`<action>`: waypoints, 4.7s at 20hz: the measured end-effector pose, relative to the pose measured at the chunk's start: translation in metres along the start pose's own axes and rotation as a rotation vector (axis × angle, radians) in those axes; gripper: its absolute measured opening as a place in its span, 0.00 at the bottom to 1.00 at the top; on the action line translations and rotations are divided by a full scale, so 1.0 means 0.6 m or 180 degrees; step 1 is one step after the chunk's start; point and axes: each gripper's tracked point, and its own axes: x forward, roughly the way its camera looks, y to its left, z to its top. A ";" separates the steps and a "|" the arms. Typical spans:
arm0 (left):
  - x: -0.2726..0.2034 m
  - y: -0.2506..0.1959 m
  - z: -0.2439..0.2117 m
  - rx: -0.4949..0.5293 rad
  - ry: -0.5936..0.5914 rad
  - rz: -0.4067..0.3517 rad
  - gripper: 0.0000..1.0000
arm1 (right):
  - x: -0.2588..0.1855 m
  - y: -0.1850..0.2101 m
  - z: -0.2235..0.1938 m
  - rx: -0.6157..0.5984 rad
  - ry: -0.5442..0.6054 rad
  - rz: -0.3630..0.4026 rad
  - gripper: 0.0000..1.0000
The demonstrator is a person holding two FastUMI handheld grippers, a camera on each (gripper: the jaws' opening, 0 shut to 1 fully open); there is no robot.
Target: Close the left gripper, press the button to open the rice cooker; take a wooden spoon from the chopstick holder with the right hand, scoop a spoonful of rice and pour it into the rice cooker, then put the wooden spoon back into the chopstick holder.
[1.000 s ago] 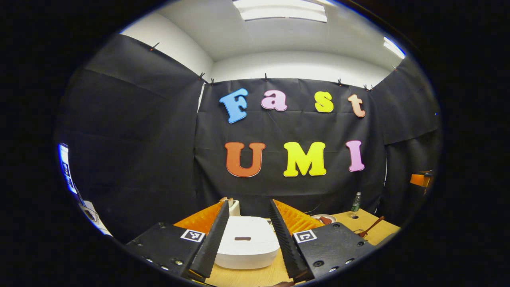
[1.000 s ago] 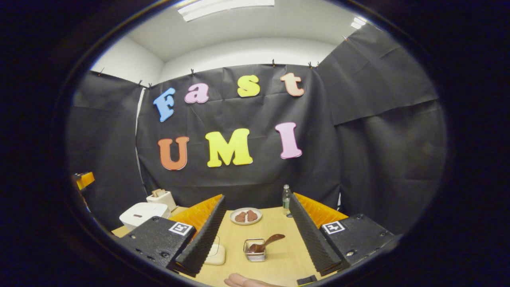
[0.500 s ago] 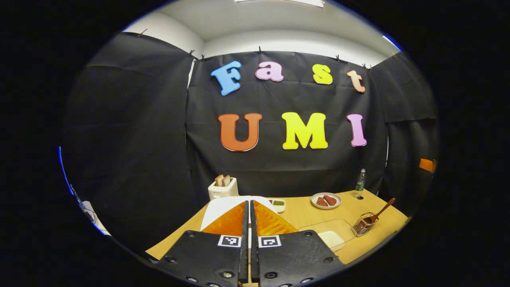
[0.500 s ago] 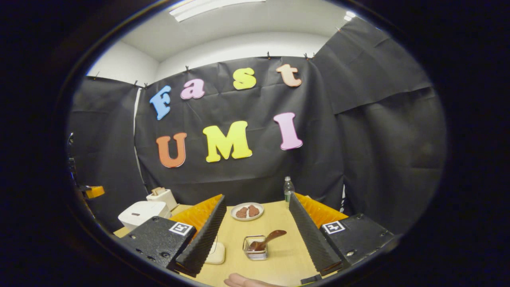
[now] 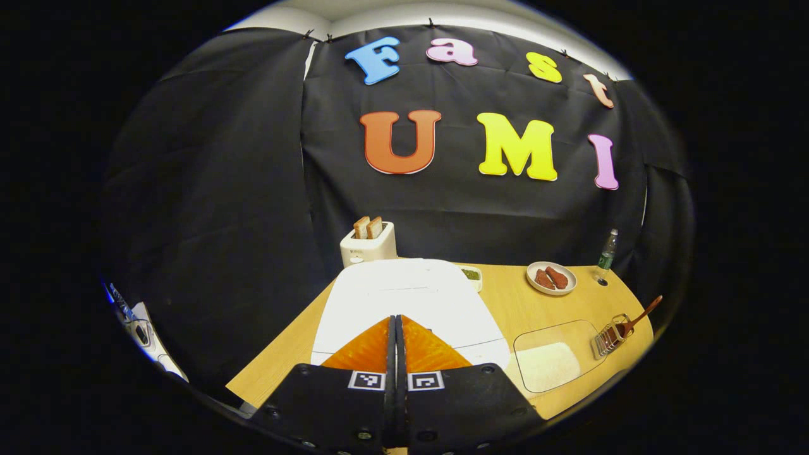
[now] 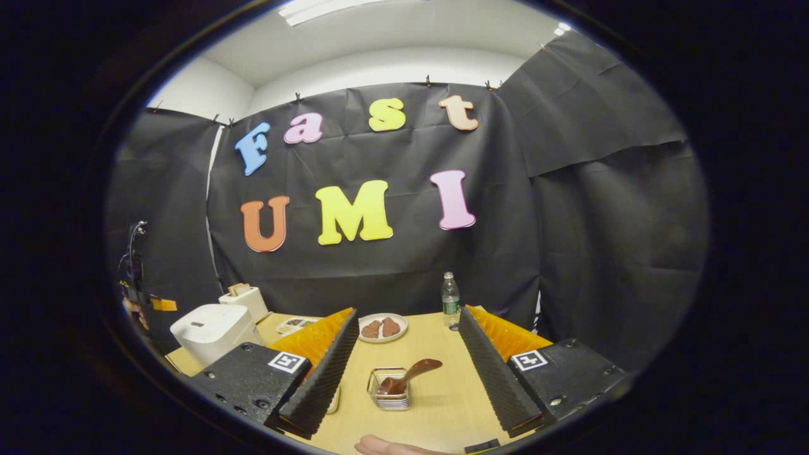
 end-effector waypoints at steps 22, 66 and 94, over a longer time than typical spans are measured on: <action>0.002 -0.001 0.023 -0.0329 -0.0358 -0.0225 0.00 | -0.018 0.012 -0.101 -0.0161 0.0324 0.0158 0.99; -0.538 -0.065 -0.053 -0.0184 -0.1365 -0.0897 0.94 | 0.187 0.079 -0.197 -0.0164 0.0166 -0.0261 0.18; -0.534 -0.026 -0.053 -0.0090 -0.1381 -0.0554 0.94 | 0.261 0.396 -0.329 -0.1248 0.0358 0.0416 0.14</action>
